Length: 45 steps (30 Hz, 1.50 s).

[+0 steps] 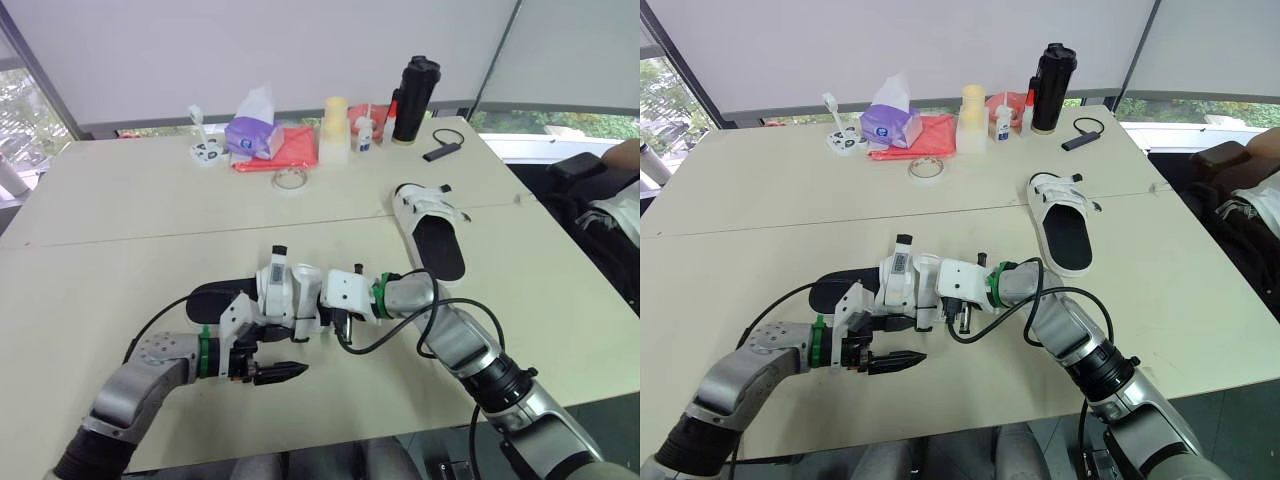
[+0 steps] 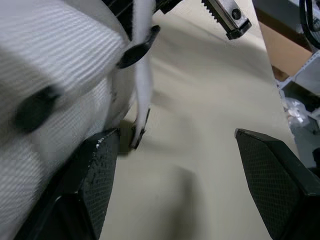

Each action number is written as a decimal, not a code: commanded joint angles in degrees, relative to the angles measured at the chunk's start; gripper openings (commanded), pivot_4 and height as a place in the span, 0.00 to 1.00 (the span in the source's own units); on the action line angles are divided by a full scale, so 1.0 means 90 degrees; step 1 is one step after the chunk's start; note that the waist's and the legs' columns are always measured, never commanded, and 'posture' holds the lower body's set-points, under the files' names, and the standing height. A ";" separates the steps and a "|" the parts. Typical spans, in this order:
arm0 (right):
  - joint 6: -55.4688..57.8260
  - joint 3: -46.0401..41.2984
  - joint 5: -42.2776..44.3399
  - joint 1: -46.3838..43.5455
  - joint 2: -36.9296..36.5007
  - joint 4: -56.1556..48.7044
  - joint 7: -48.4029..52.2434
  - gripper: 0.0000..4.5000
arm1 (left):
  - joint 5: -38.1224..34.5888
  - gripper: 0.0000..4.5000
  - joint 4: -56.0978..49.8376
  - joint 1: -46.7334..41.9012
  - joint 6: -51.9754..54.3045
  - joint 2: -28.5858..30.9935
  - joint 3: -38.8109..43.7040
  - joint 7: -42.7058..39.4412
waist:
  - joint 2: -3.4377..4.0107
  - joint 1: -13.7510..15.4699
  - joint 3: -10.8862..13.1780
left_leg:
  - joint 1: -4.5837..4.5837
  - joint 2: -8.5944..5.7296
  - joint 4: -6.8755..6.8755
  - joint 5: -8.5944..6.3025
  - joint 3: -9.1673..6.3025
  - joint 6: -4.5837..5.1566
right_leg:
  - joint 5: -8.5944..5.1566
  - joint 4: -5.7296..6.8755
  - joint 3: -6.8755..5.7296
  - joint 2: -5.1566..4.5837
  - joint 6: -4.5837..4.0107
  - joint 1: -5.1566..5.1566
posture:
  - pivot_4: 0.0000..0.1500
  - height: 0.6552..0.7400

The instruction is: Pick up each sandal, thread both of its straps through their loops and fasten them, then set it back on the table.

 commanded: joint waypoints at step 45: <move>0.0080 0.0227 -0.0090 0.0097 -0.0023 0.0234 0.0000 0.00 | -0.2931 0.01 -0.1789 0.0040 0.1899 0.0684 0.0937 -0.0045 | 0.0001 -0.0022 0.0000 | 0.0008 0.0015 -0.0003 -0.0008 0.0002 -0.0010 | -0.0003 0.0001 0.0000 0.0019 -0.0007 0.0001 | 1.00 1.00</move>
